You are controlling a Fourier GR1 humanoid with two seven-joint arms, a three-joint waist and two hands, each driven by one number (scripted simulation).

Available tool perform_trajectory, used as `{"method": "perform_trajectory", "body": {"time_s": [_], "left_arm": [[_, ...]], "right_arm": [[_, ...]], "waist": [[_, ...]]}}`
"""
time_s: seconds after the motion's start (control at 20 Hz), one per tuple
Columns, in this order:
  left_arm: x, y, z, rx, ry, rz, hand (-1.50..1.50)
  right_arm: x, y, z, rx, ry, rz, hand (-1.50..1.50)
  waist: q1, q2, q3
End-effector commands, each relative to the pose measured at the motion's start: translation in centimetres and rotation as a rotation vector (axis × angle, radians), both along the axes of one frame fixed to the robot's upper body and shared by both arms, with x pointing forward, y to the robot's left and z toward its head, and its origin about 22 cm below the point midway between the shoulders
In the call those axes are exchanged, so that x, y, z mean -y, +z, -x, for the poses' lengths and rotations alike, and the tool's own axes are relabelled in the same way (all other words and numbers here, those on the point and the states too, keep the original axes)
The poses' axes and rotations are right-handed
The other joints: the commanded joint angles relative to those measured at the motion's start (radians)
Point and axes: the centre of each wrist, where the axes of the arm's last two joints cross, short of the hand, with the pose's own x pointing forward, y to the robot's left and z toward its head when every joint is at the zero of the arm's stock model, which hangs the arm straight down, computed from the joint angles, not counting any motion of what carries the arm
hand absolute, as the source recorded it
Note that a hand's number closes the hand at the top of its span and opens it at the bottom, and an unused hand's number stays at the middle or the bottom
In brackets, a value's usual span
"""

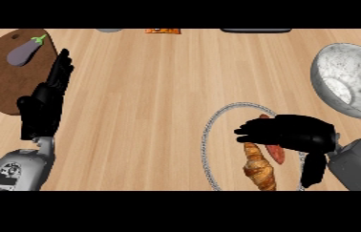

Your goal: Pick the croissant from the placemat and place it in the bowl

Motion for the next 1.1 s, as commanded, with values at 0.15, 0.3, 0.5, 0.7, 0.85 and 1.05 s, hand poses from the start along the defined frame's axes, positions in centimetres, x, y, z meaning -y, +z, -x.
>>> {"method": "perform_trajectory", "body": {"time_s": [0.15,0.3,0.5,0.7,0.85,1.05], "left_arm": [[-1.4,-0.4,-0.2,-0.012,0.009,-0.002,0.0],[0.9,-0.6,0.2,0.012,0.001,0.003,0.0],[0.8,0.4,0.4,0.024,-0.001,-0.007,0.0],[-0.6,0.2,0.7,0.006,-0.014,0.0,0.0],[0.3,0.0,-1.1,-0.006,-0.002,0.006,0.0],[-0.7,-0.9,0.4,0.002,0.0,-0.009,0.0]], "right_arm": [[-1.4,-2.6,0.7,-0.034,0.012,0.037,-1.5],[-3.5,-4.7,1.6,-0.04,0.016,0.052,-1.5],[-1.0,-4.2,0.8,-0.053,0.021,0.039,-1.5],[-3.5,-7.9,0.4,-0.068,0.034,0.05,-1.5],[-3.2,-7.3,-1.0,-0.009,0.08,0.082,1.5],[-5.3,-8.5,1.8,0.051,0.11,0.017,1.5]], "waist": [[-0.003,0.0,0.0],[-0.003,0.0,0.0],[-0.003,-0.001,0.0],[0.002,0.0,0.0],[-0.001,0.001,0.0],[-0.004,0.0,0.0]]}}
